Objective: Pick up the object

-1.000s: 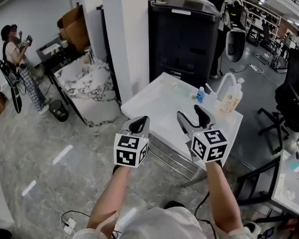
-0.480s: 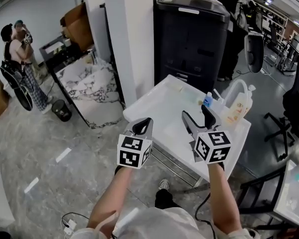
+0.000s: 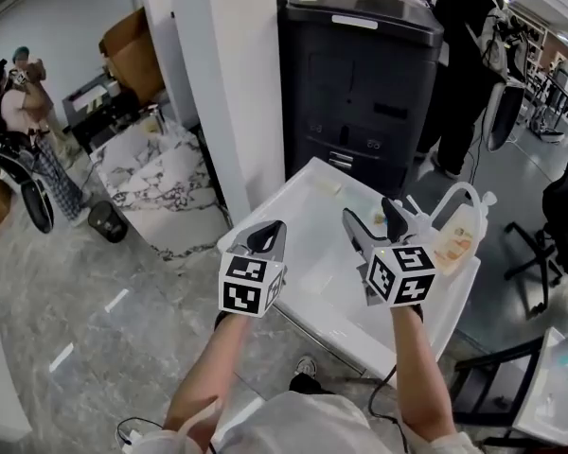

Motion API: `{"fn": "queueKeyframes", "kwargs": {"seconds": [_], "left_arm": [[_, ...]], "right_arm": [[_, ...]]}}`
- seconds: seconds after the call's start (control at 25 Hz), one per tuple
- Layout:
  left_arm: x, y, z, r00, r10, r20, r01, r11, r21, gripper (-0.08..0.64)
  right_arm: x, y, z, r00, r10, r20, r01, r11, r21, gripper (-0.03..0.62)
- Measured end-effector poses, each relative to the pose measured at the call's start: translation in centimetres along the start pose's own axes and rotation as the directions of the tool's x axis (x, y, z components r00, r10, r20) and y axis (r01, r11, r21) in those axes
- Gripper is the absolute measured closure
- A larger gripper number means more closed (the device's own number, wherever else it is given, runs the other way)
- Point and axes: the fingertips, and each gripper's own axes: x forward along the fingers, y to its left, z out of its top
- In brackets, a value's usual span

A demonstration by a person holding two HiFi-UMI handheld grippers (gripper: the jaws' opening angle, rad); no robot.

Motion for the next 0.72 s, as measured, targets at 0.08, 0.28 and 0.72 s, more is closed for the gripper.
{"fn": "queueKeyframes", "kwargs": {"seconds": [0.08, 0.28, 0.72], "left_arm": [[1.7, 0.4, 0.3, 1.000, 0.000, -0.005, 0.000, 1.000, -0.003, 0.554], [5.4, 0.6, 0.8, 1.000, -0.014, -0.013, 0.014, 1.000, -0.003, 0.554], [12.4, 0.2, 2.0, 0.998, -0.043, -0.034, 0.043, 0.999, 0.002, 0.554]], "right_arm": [[1.3, -1.0, 0.0, 1.000, -0.001, -0.008, 0.001, 1.000, 0.001, 0.256], [3.9, -3.6, -0.4, 1.000, -0.008, -0.028, 0.008, 1.000, 0.013, 0.252], [8.0, -7.9, -1.3, 0.998, -0.009, -0.063, 0.012, 0.999, 0.050, 0.249]]}}
